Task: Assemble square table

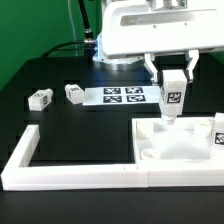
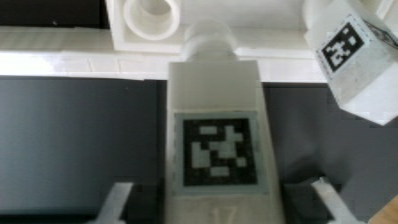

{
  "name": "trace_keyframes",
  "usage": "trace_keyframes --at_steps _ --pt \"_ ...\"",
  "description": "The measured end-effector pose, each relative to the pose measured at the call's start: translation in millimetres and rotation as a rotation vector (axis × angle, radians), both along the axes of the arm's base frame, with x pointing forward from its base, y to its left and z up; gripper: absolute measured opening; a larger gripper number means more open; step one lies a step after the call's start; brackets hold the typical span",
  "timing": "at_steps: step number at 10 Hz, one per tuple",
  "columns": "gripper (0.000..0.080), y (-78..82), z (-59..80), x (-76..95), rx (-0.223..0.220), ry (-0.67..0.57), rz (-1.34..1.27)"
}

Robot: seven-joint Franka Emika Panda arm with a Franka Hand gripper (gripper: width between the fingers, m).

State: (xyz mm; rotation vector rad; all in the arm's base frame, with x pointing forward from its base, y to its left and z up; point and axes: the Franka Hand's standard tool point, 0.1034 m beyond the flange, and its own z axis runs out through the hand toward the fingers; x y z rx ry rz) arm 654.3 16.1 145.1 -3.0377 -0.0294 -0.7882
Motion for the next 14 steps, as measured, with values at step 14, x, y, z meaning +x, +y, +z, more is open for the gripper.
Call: trace_keyframes --at_steps 14 --pt "0.029 -21.2 -52.7 11.3 -0.023 -0.048 -0.053"
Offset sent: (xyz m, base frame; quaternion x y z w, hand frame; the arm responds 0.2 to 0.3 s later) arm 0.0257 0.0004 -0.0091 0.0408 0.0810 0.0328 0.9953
